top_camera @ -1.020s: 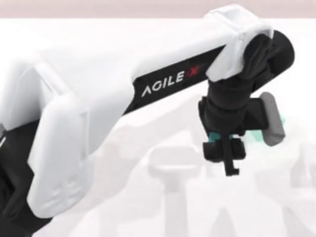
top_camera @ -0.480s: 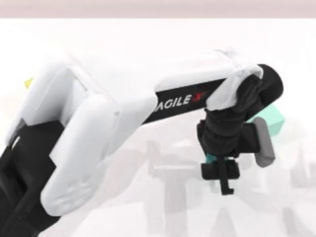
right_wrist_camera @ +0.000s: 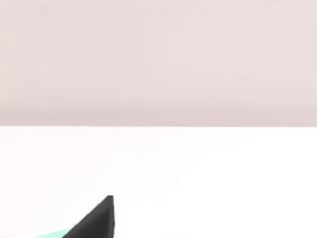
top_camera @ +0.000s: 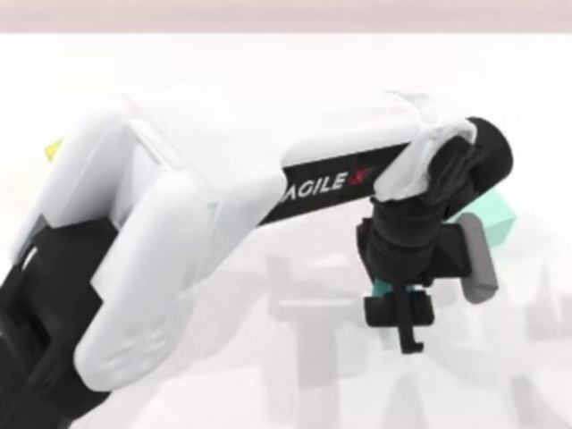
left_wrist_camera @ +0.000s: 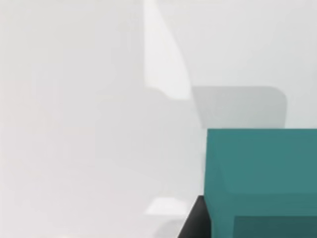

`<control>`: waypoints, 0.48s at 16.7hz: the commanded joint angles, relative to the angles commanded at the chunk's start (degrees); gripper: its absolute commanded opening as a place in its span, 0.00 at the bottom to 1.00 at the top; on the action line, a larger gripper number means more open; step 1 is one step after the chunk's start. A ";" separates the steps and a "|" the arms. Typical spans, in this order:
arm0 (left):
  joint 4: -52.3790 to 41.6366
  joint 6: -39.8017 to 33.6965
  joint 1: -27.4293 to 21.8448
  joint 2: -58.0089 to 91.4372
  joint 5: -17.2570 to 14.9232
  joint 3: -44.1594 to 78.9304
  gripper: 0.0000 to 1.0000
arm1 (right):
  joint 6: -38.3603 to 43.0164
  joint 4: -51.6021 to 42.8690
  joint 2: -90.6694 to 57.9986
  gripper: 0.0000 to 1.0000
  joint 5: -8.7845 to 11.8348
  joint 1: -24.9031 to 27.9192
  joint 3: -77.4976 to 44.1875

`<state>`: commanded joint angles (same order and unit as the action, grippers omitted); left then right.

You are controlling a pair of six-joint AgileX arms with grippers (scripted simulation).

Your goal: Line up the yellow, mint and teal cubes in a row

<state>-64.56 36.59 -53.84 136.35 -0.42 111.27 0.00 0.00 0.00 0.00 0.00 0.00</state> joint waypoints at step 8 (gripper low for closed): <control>0.00 0.00 0.00 0.00 0.00 0.00 1.00 | 0.00 0.00 0.00 1.00 0.00 0.00 0.00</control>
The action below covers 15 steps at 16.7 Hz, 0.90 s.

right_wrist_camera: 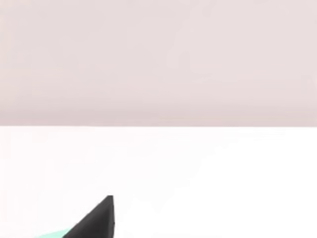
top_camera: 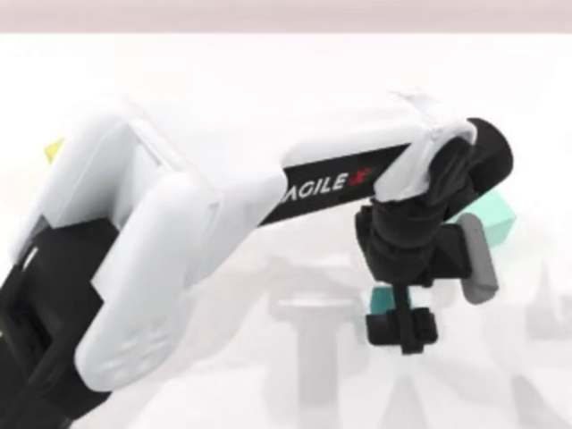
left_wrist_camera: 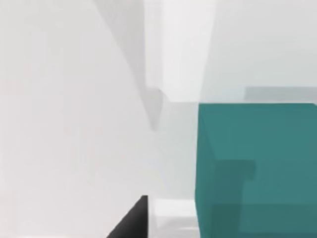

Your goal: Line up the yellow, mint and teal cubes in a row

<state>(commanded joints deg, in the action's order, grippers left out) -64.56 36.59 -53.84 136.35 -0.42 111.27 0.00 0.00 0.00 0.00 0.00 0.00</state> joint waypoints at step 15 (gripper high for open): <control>-11.67 -0.02 0.89 -1.00 0.01 10.23 1.00 | 0.00 0.00 0.00 1.00 0.00 0.00 0.00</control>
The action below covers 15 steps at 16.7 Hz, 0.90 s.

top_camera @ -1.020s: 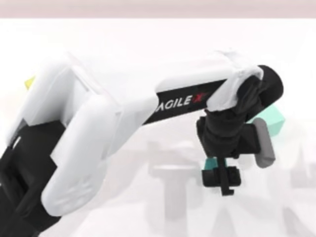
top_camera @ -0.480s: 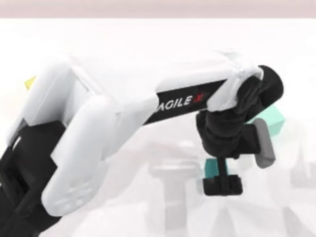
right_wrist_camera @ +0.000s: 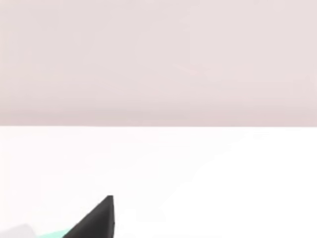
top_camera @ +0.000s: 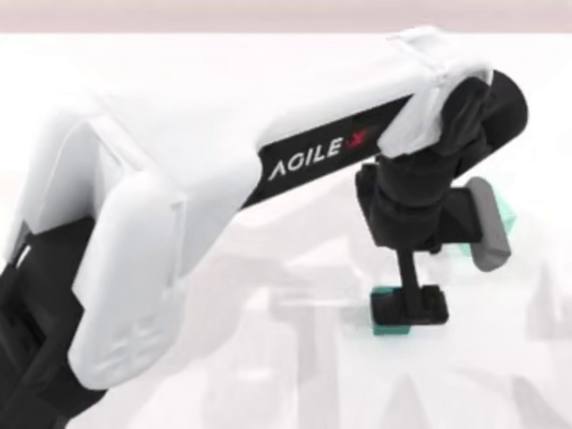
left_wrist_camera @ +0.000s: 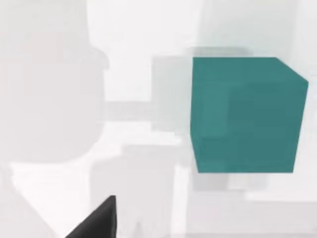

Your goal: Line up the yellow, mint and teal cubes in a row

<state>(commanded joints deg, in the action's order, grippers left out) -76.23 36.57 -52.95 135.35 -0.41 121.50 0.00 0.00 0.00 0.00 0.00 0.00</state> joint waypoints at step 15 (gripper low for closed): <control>9.34 -6.11 10.23 -21.84 1.00 -16.80 1.00 | -1.13 -12.62 -19.22 1.00 0.13 3.16 -18.57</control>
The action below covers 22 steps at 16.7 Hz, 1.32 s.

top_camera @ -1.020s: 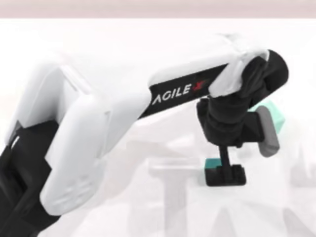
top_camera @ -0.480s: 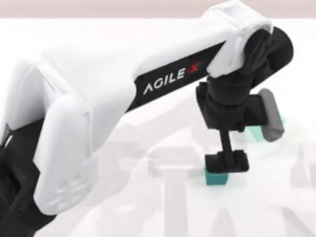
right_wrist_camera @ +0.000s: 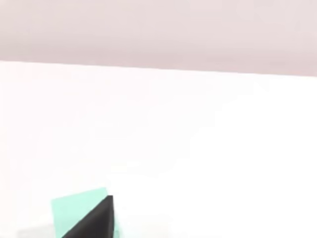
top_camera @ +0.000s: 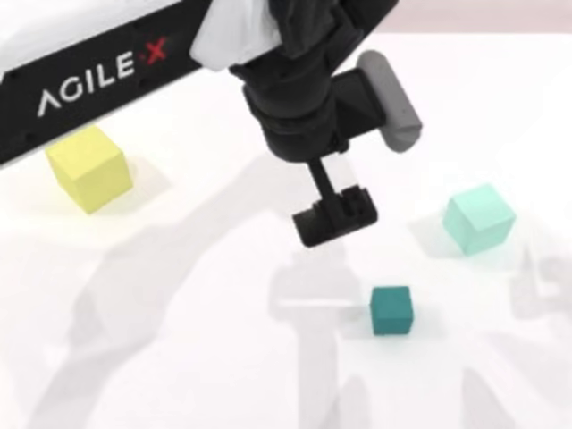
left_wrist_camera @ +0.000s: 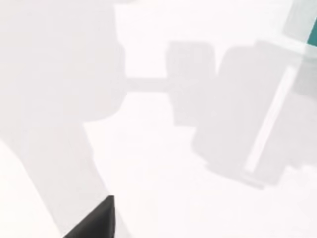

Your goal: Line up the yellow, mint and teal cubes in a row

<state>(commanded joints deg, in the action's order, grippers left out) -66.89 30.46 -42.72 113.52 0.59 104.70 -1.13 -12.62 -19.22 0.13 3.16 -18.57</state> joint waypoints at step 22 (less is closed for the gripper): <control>66.10 -30.17 43.51 -112.56 -0.55 -104.04 1.00 | -5.63 -56.42 -102.20 1.00 -0.28 12.94 -82.20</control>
<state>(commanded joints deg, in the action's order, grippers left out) -0.80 0.29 0.79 0.96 0.04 0.67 -6.76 -69.04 -121.42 -0.15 16.11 -100.77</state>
